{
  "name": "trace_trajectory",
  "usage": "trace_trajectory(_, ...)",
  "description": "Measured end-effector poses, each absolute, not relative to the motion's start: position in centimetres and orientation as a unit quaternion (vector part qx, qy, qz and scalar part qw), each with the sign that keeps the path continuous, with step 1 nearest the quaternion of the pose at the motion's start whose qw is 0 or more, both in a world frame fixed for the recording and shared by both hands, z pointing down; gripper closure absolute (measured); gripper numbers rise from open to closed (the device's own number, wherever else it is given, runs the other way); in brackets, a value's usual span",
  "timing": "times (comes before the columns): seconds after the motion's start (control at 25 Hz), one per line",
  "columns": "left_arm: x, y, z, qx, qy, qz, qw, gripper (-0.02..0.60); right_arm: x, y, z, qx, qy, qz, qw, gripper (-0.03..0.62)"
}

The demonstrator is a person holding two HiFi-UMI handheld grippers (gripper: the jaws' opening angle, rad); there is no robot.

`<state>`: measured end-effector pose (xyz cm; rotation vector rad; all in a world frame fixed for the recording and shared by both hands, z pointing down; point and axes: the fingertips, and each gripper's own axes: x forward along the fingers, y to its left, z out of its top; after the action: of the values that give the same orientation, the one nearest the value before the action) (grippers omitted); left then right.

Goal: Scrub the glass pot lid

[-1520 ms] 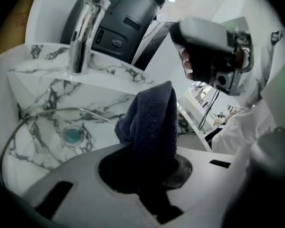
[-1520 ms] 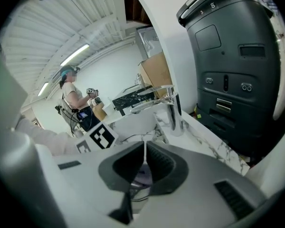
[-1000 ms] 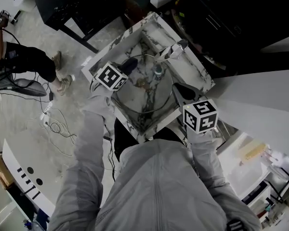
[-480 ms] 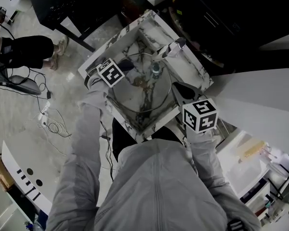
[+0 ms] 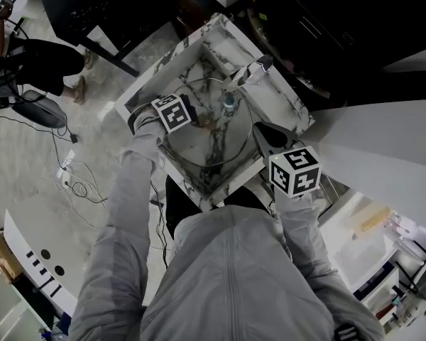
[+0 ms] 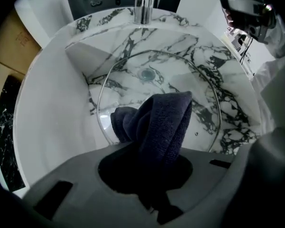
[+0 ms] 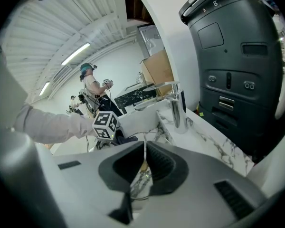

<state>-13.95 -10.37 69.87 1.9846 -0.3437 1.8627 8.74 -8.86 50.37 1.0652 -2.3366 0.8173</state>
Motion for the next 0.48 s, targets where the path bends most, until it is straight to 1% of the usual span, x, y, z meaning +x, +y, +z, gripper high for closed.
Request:
trace_trajectory(0.24,-13.1,-8.9,70.0,0.694,-0.070,0.683,0.215,0.515,8.7,-8.9,50.2,0.385,-0.847,0.295,0.218,0.559)
trace_trajectory(0.4,-11.6,-7.3,70.3,0.697,-0.039,0.677,0.234,0.515,9.1,-8.9,50.1,0.389,-0.845,0.298,0.217,0.559)
trace_trajectory(0.48,-11.1,-6.8,70.0,0.694,-0.032,0.681,0.232,0.515,9.4,-8.9,50.2,0.391,-0.843,0.299,0.216,0.559)
